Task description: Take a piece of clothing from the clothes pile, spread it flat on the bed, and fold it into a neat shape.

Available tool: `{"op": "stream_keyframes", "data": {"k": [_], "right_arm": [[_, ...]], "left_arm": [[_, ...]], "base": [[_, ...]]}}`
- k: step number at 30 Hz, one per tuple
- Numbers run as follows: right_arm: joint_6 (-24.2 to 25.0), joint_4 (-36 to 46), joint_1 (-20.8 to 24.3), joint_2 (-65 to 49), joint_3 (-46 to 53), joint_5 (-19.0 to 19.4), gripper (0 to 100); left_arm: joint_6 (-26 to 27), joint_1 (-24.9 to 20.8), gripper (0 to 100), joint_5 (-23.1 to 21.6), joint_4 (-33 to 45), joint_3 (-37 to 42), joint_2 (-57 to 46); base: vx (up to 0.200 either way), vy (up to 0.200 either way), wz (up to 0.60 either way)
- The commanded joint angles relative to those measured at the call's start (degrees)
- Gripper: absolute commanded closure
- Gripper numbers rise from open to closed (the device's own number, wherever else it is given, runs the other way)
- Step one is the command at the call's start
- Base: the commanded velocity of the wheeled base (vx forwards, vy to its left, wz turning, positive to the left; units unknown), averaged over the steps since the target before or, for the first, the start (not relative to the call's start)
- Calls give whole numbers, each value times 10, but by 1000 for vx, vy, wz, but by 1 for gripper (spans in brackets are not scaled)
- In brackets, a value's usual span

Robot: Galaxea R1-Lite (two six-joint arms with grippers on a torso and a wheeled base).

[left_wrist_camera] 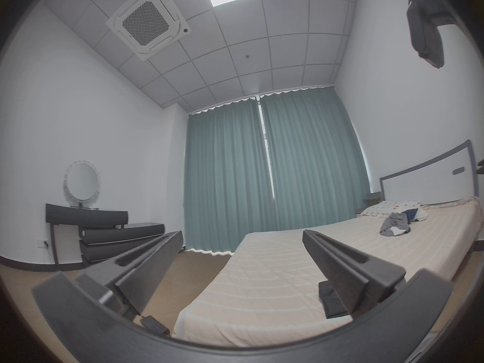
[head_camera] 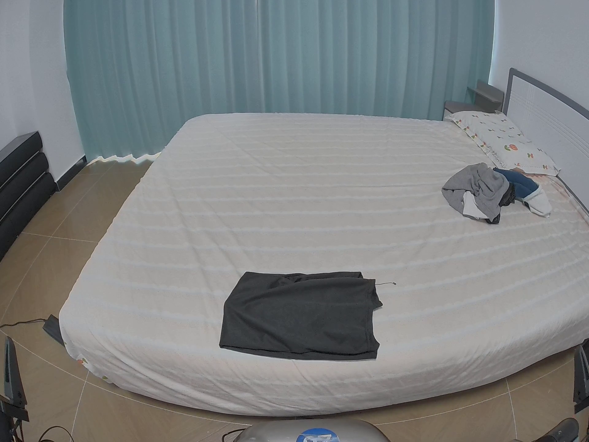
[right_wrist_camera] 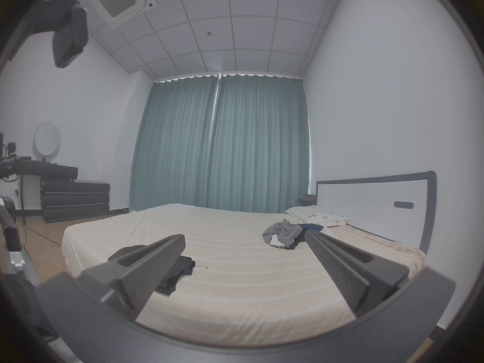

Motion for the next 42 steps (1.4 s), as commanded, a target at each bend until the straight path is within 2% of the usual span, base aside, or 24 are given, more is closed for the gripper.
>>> {"op": "stream_keyframes", "data": {"k": [1,2,3,5,9,11,16,17,19,22,29,31,35,38,39,42], "right_arm": [[-10,23,-1,-7,37,18,0],[-10,23,-1,-7,37,18,0],[1,55,-1,-7,37,19,0],[20,55,-1,-7,36,25,0],[33,55,-1,-7,36,34,0],[56,55,-1,-7,36,35,0],[86,62,-1,-7,34,47,0],[104,62,-1,-7,34,55,0],[119,62,-1,-7,34,56,0],[128,62,-1,-7,34,52,0],[130,60,-1,-7,34,48,0],[127,55,-1,-7,36,12,0],[101,61,-1,-7,38,-23,0],[69,70,-1,-7,38,-22,0],[52,96,-1,-7,38,-15,0],[35,101,-1,-7,36,-10,0]], "left_arm": [[-1,-1,0,-30,-4,16,-7],[-1,-1,0,-30,-4,16,-7],[-1,-1,0,-52,23,16,-7],[-2,-1,0,-69,62,16,-7],[-2,-1,0,-72,126,16,-7],[-6,-1,0,-76,156,16,-7],[-7,-1,0,-101,157,16,-7],[-8,-1,0,-131,159,16,-7],[-9,-1,0,-155,160,16,-7],[-16,-1,0,-162,162,15,-7],[-40,-1,0,-160,162,15,-7],[-43,-1,0,-151,161,15,-7],[-39,-1,0,-106,158,16,-7],[-41,-1,0,-95,168,16,-7],[-50,-2,0,-91,186,16,-7],[-59,-1,0,-95,199,15,-7]], "base": [[0,0,0],[0,0,0],[0,0,0],[0,0,0],[0,0,0],[0,0,0],[0,0,0],[0,0,0],[0,0,0],[0,0,0],[0,0,0],[0,0,0],[0,0,0],[0,0,0],[0,0,0],[0,0,0]]}}
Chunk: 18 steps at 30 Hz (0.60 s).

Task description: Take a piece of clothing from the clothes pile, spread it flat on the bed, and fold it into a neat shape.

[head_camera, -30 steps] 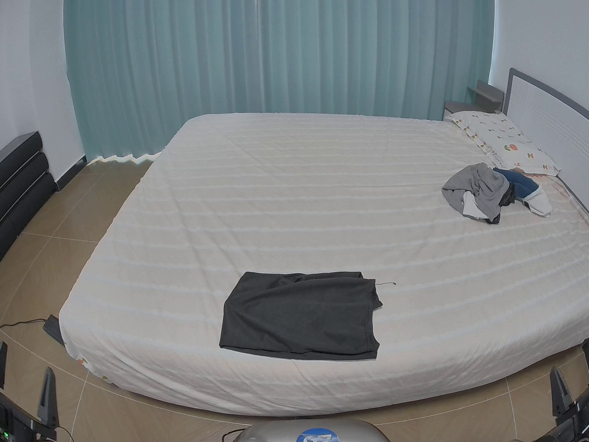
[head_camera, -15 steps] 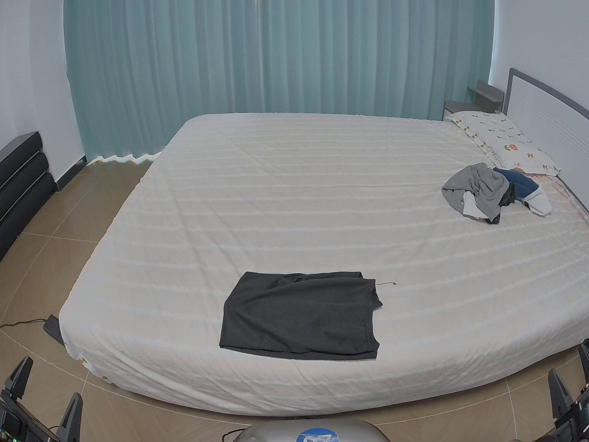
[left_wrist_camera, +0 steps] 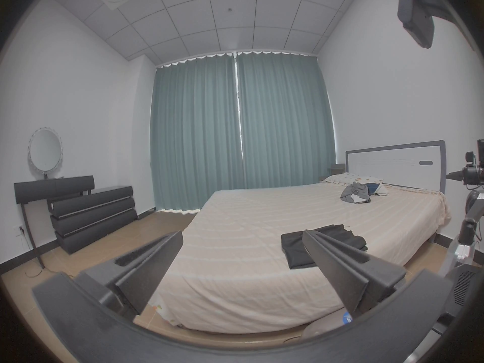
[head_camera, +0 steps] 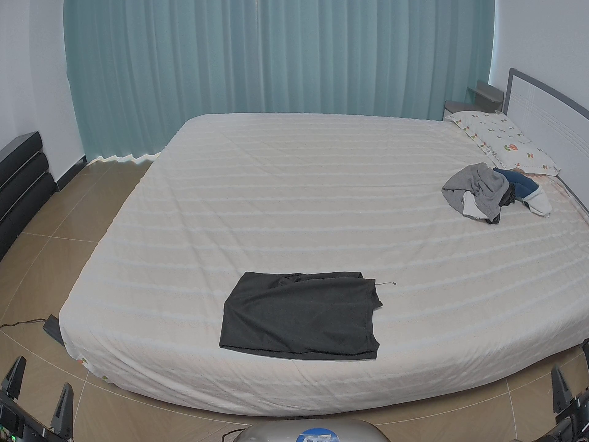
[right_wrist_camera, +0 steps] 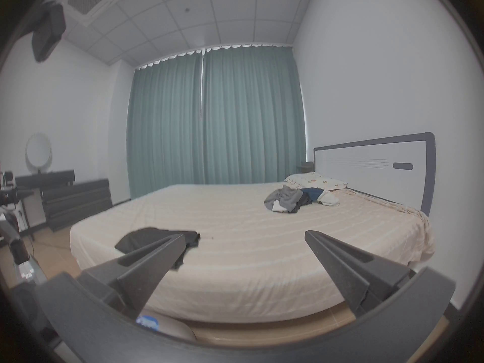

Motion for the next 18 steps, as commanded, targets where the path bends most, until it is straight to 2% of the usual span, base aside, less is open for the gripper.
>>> {"op": "stream_keyframes", "data": {"k": [1,18], "right_arm": [[-20,13,0,-7,7,7,0],[-17,9,0,-7,9,11,0]], "left_arm": [[-11,0,0,2,16,7,-7],[-23,0,0,5,14,8,-7]], "base": [[0,0,0],[0,0,0]]}}
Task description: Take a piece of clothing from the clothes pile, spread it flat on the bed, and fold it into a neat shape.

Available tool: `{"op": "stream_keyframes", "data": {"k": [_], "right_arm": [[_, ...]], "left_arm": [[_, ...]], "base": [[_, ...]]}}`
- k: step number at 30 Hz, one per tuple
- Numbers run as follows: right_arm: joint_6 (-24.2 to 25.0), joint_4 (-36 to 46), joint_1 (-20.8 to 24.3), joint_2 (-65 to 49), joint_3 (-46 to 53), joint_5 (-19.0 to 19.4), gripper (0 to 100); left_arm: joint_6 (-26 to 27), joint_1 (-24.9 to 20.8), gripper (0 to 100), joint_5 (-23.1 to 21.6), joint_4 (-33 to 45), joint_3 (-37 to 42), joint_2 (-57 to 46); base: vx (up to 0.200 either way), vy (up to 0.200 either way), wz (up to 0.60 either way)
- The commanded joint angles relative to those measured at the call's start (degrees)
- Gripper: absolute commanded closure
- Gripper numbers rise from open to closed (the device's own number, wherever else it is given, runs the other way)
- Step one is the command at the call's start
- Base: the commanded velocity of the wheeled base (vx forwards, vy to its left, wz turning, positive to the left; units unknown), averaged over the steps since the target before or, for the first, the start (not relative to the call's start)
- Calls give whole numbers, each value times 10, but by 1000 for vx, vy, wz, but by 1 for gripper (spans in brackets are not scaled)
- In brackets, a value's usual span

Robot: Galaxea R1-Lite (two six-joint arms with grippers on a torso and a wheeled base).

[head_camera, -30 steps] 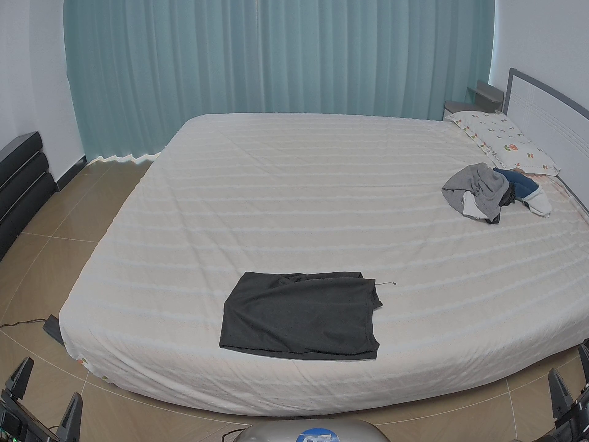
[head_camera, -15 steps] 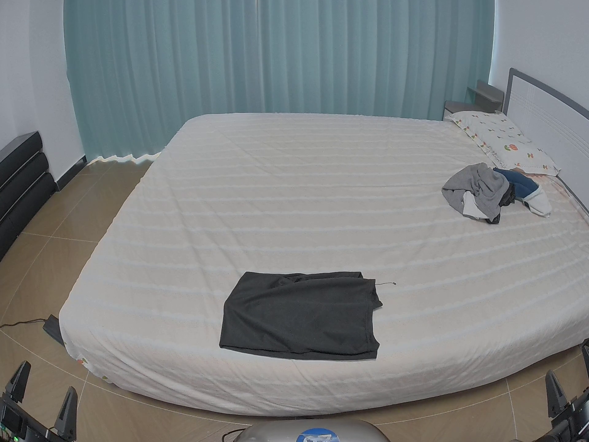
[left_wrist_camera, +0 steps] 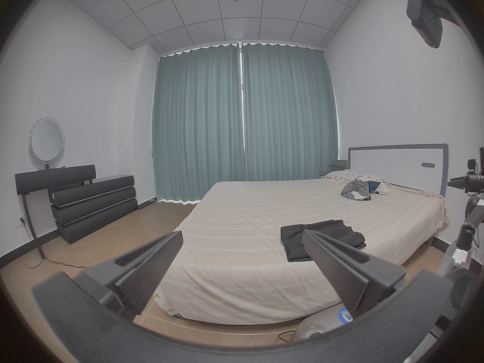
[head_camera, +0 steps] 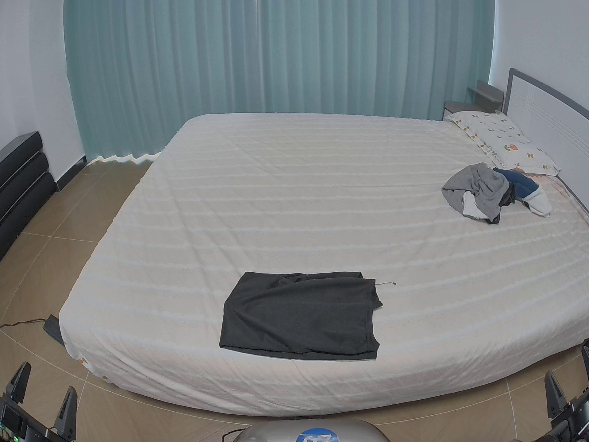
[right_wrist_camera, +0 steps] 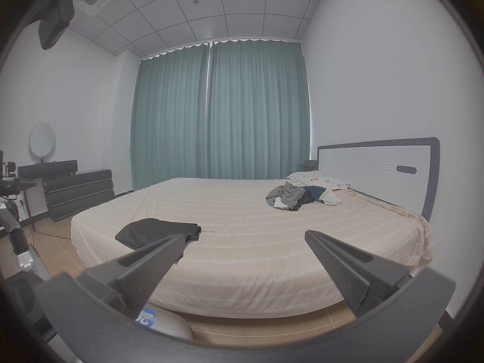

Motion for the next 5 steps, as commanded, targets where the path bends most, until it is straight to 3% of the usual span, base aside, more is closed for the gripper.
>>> {"op": "stream_keyframes", "data": {"k": [1,5], "right_arm": [[-1,0,0,-8,9,1,0],[0,0,0,-8,9,1,0]], "left_arm": [[-5,0,0,-3,-1,8,-8],[-6,0,0,-3,-1,8,-8]], "base": [[0,0,0],[0,0,0]]}}
